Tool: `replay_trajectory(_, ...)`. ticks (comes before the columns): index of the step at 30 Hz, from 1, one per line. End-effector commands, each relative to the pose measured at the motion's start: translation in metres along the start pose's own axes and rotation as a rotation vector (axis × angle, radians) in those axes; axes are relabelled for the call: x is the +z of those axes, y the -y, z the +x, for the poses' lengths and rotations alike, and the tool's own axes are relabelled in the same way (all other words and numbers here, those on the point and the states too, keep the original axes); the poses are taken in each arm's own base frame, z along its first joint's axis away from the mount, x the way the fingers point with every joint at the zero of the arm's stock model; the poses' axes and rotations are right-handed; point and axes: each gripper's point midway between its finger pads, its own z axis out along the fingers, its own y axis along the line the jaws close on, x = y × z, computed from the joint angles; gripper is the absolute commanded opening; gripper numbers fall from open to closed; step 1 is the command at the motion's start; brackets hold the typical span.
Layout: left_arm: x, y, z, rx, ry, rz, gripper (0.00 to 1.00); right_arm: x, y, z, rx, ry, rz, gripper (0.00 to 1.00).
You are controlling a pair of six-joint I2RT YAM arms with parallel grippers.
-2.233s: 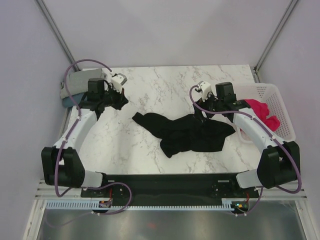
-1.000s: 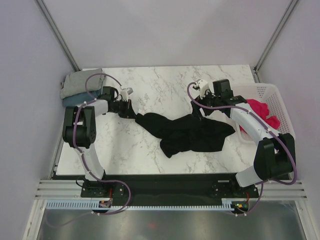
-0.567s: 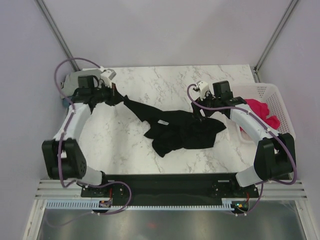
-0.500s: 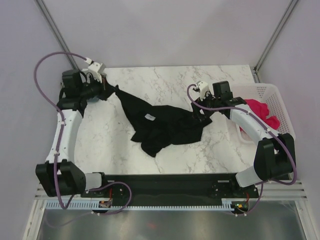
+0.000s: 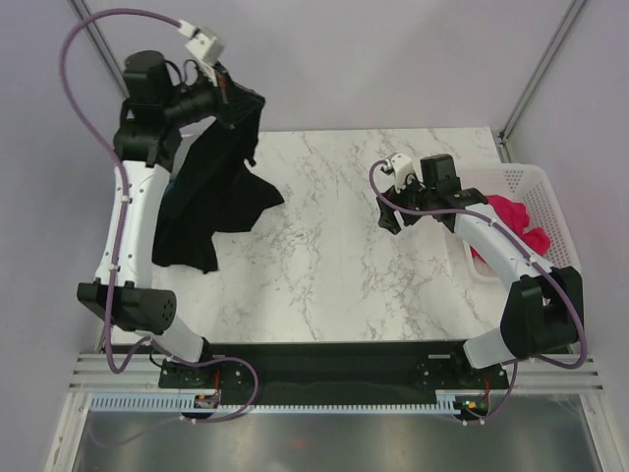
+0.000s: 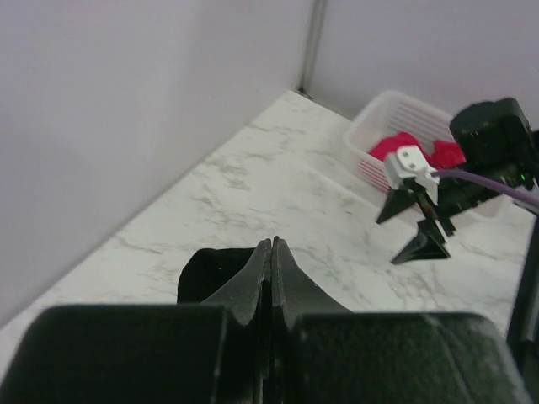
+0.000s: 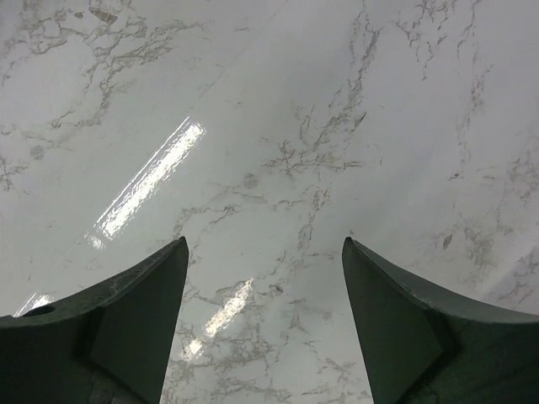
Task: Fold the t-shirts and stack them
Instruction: Flatten the tshirt out
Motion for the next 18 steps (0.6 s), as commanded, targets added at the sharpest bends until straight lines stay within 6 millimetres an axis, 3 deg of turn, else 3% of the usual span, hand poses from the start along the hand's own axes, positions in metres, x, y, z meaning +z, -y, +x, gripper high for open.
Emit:
replay_trajectory(1,0.049,0.047,0.052,-0.135,-0.123,0.137,0.02,-0.022,0.004,-0.023,-0.047,0.078,0.060,0.82)
replay_trajectory(2,0.059,0.055,0.074,-0.158,-0.167,0.155,0.02,-0.024,0.004,-0.023,-0.051,0.081,0.066,0.82)
replay_trajectory(3,0.073,0.078,0.088,-0.147,-0.197,0.210,0.02,-0.029,0.004,-0.025,-0.058,0.093,0.077,0.82)
replay_trajectory(5,0.092,0.095,0.121,-0.156,-0.265,0.244,0.02,-0.033,0.003,-0.024,-0.069,0.101,0.085,0.82)
replay_trajectory(6,0.100,0.105,0.137,-0.159,-0.297,0.264,0.02,-0.040,0.000,-0.029,-0.083,0.125,0.084,0.82)
replay_trajectory(7,0.111,0.127,0.146,-0.141,-0.319,0.308,0.02,-0.042,-0.004,-0.028,-0.092,0.135,0.068,0.82)
replay_trajectory(8,0.125,0.132,0.163,-0.153,-0.351,0.329,0.02,-0.045,-0.016,-0.031,-0.120,0.162,0.012,0.83)
replay_trajectory(9,0.135,0.148,0.168,-0.158,-0.365,0.360,0.02,-0.052,-0.023,-0.035,-0.138,0.186,-0.011,0.83)
replay_trajectory(11,0.157,0.156,0.182,-0.187,-0.392,0.397,0.02,-0.058,-0.044,-0.033,-0.165,0.192,-0.119,0.82)
replay_trajectory(13,0.168,0.164,0.182,-0.212,-0.399,0.426,0.03,-0.062,-0.054,-0.029,-0.169,0.186,-0.166,0.83)
replay_trajectory(14,0.171,0.161,0.173,-0.202,-0.381,0.412,0.27,-0.063,-0.056,-0.030,-0.183,0.192,-0.176,0.83)
replay_trajectory(16,0.172,0.134,0.179,-0.126,-0.399,0.260,0.70,-0.059,-0.054,-0.029,-0.189,0.183,-0.177,0.83)
replay_trajectory(17,0.167,0.123,0.181,-0.082,-0.409,0.200,0.74,-0.057,-0.053,-0.029,-0.190,0.179,-0.173,0.83)
replay_trajectory(18,0.156,0.095,0.168,0.002,-0.386,0.084,0.76,-0.047,-0.045,-0.026,-0.190,0.151,-0.148,0.83)
